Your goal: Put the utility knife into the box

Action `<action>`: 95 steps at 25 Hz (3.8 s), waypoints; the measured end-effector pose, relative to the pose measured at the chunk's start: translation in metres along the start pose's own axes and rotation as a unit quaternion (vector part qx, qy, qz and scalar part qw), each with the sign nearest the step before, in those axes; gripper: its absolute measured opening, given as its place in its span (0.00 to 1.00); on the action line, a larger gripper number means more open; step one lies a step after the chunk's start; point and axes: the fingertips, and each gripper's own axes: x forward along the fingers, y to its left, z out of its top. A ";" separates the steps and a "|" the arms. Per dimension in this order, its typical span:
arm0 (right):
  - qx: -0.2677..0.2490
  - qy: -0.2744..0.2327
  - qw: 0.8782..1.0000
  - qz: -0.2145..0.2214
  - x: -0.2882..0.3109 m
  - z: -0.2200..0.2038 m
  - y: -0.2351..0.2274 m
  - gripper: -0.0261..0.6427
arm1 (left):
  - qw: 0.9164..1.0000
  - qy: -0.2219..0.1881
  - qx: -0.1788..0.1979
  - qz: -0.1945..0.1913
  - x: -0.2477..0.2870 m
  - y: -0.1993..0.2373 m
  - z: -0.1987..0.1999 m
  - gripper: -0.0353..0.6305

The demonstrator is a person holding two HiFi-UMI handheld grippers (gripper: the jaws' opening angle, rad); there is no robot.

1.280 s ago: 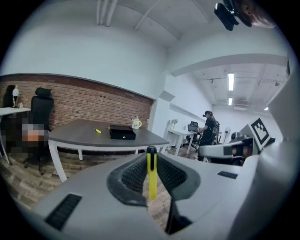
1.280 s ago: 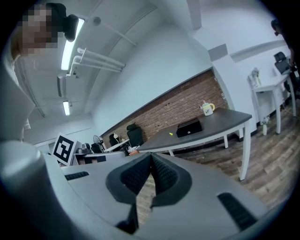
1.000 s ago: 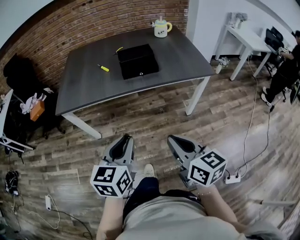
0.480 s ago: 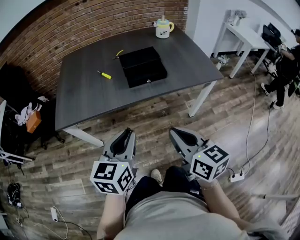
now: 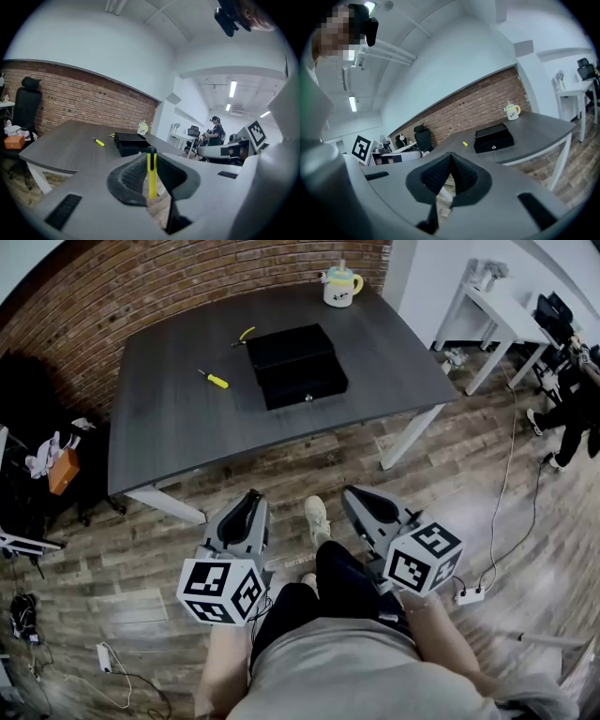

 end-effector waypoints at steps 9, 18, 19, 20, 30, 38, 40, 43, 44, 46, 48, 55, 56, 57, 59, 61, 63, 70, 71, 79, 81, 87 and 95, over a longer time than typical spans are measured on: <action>0.004 -0.001 1.000 0.019 0.055 0.025 -0.038 0.05 | 1.000 0.005 0.004 0.010 0.057 0.029 0.014 0.17; 0.009 -0.004 0.999 0.034 0.117 0.072 -0.102 0.05 | 1.000 0.006 0.016 0.011 0.145 0.047 0.047 0.17; 0.008 -0.004 0.999 0.039 0.124 0.078 -0.107 0.05 | 1.000 0.005 0.015 0.013 0.154 0.050 0.051 0.17; 0.007 -0.004 0.999 0.044 0.131 0.083 -0.112 0.05 | 1.000 0.005 0.015 0.016 0.163 0.053 0.054 0.17; 0.007 0.006 0.997 0.083 0.180 0.119 -0.157 0.05 | 0.999 0.008 0.018 0.027 0.239 0.066 0.079 0.17; 0.017 0.010 0.997 0.079 0.185 0.119 -0.178 0.05 | 0.999 0.025 0.019 0.025 0.265 0.067 0.075 0.17; 0.023 0.009 0.997 0.074 0.183 0.119 -0.183 0.05 | 0.999 0.028 0.019 0.021 0.271 0.065 0.076 0.17; 0.032 0.004 0.997 0.066 0.181 0.122 -0.191 0.05 | 0.999 0.028 0.022 0.015 0.279 0.061 0.079 0.17; 0.034 0.002 0.997 0.063 0.182 0.122 -0.193 0.05 | 0.999 0.028 0.023 0.013 0.281 0.061 0.080 0.17; 0.037 0.002 0.997 0.060 0.185 0.123 -0.197 0.05 | 0.999 0.031 0.023 0.012 0.286 0.062 0.080 0.17; 0.041 0.005 0.997 0.059 0.186 0.121 -0.198 0.05 | 0.999 0.037 0.024 0.011 0.290 0.064 0.079 0.17; 0.062 0.004 0.997 0.034 0.195 0.116 -0.211 0.05 | 0.997 0.061 0.035 -0.016 0.311 0.069 0.073 0.17; 0.065 0.003 0.997 0.029 0.196 0.116 -0.213 0.05 | 0.997 0.065 0.038 -0.021 0.315 0.070 0.071 0.17; 0.068 0.001 0.997 0.024 0.198 0.116 -0.216 0.05 | 0.996 0.070 0.041 -0.026 0.319 0.072 0.071 0.17; 0.076 -0.003 0.997 0.013 0.201 0.116 -0.220 0.05 | 0.995 0.078 0.053 -0.038 0.327 0.074 0.070 0.17; 0.084 -0.007 0.996 0.002 0.204 0.118 -0.223 0.05 | 0.992 0.087 0.070 -0.052 0.335 0.075 0.071 0.17; 0.092 -0.010 0.996 -0.010 0.208 0.119 -0.225 0.05 | 0.988 0.101 0.092 -0.068 0.342 0.078 0.071 0.17; 0.114 -0.023 0.992 -0.057 0.215 0.118 -0.246 0.05 | 0.958 0.158 0.203 -0.126 0.366 0.080 0.060 0.17; 0.116 -0.024 0.991 -0.064 0.216 0.118 -0.249 0.05 | 0.951 0.168 0.221 -0.136 0.369 0.079 0.057 0.17; 0.132 -0.018 0.985 -0.110 0.211 0.107 -0.261 0.05 | 0.889 0.247 0.323 -0.212 0.387 0.068 0.019 0.17; 0.136 -0.019 0.983 -0.123 0.208 0.104 -0.264 0.05 | 0.873 0.259 0.355 -0.212 0.393 0.066 0.008 0.17; 0.144 -0.021 0.978 -0.148 0.196 0.098 -0.269 0.05 | 0.837 0.293 0.402 -0.229 0.403 0.058 -0.023 0.17; 0.164 -0.030 0.972 -0.167 0.181 0.088 -0.272 0.05 | 0.818 0.328 0.394 -0.259 0.414 0.043 -0.055 0.17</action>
